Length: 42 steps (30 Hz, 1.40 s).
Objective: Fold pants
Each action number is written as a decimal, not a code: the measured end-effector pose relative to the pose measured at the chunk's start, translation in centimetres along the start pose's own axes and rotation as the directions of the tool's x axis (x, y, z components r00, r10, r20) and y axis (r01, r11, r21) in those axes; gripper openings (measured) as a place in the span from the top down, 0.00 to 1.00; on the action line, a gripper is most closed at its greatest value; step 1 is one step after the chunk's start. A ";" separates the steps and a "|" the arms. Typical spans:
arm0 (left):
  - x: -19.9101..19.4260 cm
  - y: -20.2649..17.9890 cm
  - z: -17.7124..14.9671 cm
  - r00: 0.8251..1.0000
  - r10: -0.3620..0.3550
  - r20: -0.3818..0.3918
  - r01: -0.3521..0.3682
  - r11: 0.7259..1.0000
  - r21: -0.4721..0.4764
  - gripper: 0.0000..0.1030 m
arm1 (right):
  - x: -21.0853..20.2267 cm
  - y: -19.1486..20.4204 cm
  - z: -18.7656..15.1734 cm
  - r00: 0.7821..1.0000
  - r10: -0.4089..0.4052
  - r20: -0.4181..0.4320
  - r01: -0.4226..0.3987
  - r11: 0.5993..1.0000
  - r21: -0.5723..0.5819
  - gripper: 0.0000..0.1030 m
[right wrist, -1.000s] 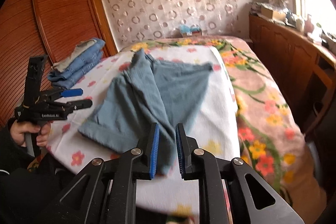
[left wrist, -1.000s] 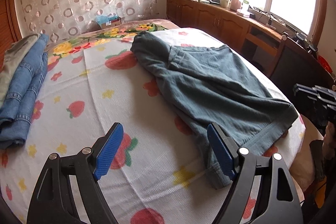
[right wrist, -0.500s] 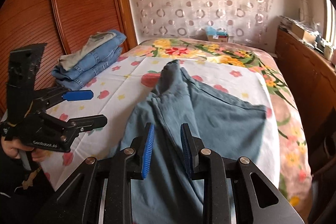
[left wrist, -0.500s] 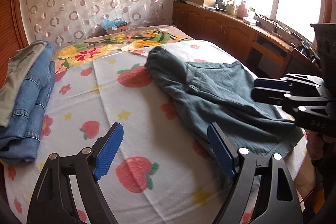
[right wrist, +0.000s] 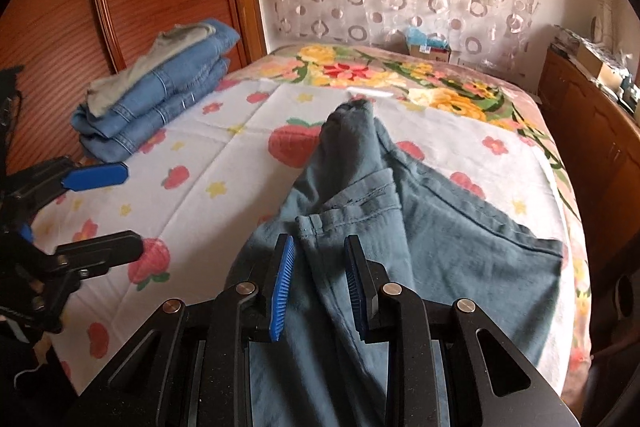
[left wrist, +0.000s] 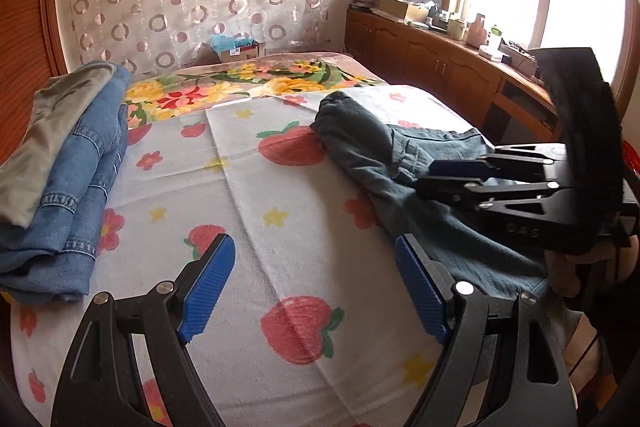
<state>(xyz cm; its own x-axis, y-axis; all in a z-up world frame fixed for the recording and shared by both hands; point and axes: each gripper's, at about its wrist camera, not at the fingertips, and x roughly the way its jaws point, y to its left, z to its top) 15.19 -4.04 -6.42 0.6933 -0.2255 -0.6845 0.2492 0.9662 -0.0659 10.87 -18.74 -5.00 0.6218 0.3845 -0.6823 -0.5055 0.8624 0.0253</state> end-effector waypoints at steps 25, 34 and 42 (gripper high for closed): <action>1.4 -3.3 -1.2 0.998 -0.046 -0.044 0.048 0.998 0.048 0.19 | -3.9 -5.1 0.6 0.996 -0.056 0.074 0.046 0.991 0.128 0.94; 1.9 -4.5 -1.5 0.997 -0.044 -0.066 0.049 0.996 0.080 0.20 | -4.5 -6.6 0.8 0.987 -0.143 0.079 0.131 0.981 0.146 0.95; 1.8 -4.4 -1.6 0.997 -0.045 -0.065 0.050 0.996 0.073 0.20 | -4.7 -10.1 0.0 0.970 -0.242 0.034 0.229 0.948 0.221 0.95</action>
<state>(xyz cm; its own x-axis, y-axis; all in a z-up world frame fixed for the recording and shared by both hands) 14.23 -8.44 -8.51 0.6361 -0.2606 -0.7263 0.3322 0.9420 -0.0471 13.08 -29.26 -2.06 0.7454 0.1752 -0.6431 -0.2045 0.9784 0.0295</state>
